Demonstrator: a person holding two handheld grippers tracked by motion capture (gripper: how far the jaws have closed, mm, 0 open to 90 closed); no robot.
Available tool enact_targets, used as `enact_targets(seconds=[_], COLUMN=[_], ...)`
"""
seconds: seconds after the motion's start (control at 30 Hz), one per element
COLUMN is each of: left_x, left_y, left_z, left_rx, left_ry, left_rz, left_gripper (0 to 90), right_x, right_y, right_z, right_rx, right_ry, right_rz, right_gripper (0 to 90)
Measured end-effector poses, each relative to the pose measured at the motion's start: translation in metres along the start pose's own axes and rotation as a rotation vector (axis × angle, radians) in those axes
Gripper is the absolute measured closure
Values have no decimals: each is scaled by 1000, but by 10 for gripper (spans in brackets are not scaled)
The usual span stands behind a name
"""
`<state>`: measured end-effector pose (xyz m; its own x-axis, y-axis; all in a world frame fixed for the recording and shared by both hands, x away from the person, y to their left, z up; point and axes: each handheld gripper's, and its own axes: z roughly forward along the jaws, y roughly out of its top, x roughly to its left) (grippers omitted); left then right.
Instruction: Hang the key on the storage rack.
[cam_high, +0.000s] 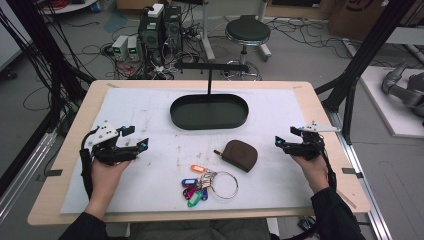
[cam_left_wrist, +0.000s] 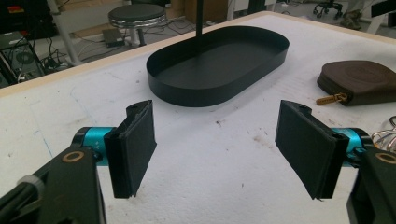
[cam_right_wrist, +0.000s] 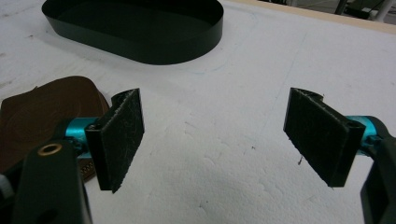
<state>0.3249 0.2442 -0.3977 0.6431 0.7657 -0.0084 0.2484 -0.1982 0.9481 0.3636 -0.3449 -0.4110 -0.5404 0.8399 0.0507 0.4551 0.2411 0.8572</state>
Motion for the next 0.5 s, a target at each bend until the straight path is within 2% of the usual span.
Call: enact_targets(seconds=[0.5], left_x=[2], left_y=[1], left_z=[4], left_rx=[10], left_ry=[9], left_rz=[6], left_gripper=[286], right_x=[1], right_y=[-4], right_z=[-1], right_rx=[6], right_ry=[20], right_rz=[15], right_gripper=[208])
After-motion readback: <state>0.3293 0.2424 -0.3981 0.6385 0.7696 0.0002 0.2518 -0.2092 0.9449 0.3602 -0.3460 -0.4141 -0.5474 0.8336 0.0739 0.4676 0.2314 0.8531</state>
